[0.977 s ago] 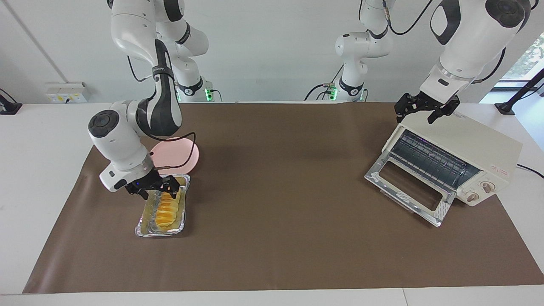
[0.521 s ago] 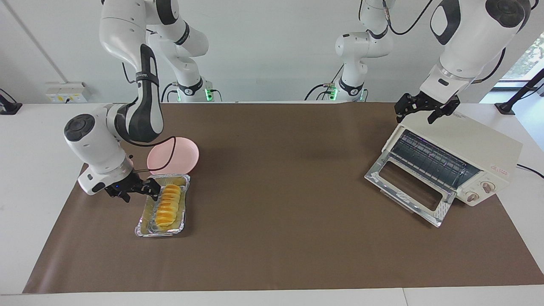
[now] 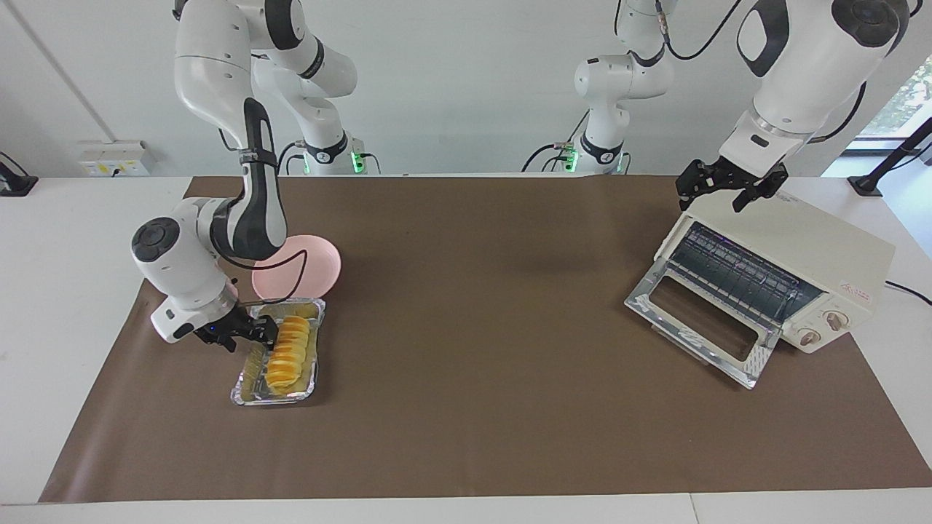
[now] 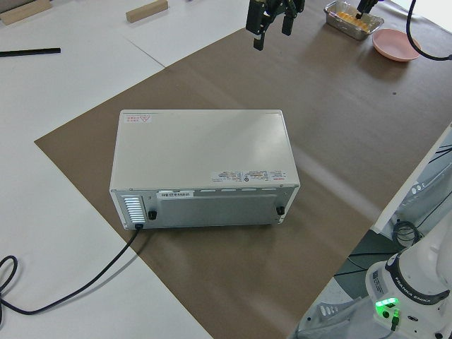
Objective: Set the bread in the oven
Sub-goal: 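Lower the bread into the foil tray and release with the right gripper, then push the foil tray with the right gripper toward the table center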
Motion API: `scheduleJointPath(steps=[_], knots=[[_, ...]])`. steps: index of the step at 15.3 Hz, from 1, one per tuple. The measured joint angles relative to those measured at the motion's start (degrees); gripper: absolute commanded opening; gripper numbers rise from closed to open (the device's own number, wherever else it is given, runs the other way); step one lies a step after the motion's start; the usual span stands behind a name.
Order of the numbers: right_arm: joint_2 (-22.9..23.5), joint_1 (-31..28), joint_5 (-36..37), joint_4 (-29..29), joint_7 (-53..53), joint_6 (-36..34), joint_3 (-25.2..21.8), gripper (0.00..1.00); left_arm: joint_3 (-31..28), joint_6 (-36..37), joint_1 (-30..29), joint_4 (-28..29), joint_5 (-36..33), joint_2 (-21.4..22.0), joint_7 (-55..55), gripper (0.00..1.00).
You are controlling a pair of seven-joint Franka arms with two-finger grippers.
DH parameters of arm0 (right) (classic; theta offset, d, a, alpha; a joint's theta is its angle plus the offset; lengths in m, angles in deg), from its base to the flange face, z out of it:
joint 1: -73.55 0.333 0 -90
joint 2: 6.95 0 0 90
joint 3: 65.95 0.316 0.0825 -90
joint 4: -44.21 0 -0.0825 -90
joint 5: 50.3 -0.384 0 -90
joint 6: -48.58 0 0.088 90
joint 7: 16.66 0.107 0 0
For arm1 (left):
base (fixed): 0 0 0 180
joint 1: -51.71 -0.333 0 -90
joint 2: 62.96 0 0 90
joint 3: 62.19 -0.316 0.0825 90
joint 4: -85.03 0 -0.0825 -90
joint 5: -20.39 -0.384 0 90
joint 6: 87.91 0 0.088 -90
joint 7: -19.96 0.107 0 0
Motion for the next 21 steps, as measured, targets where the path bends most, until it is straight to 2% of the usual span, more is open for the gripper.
scheduleJointPath(steps=[4, 10, 13, 21], knots=[[0.0, 0.0, 0.0, 0.1, -0.9, 0.0, -0.1, 0.0, 0.0, 0.0, 0.0, 0.0, 0.0, 0.0, 0.0, 1.0], [-0.3, 0.1, 0.0, -0.1, -1.0, 0.8, 0.3, 0.0, 0.0, 0.0, 0.0, 0.0, 0.0, 0.0, 0.0, 1.0], [-0.4, 1.6, -0.2, -2.3, -0.3, 1.5, 1.8, 0.0, 0.0, 0.0, 0.0, 0.0, 0.0, 0.0, 0.0, 1.0], [0.0, 16.0, -0.2, -11.4, 15.0, -3.9, 2.6, 0.0, 0.0, 0.0, 0.0, 0.0, 0.0, 0.0, 0.0, 1.0]])
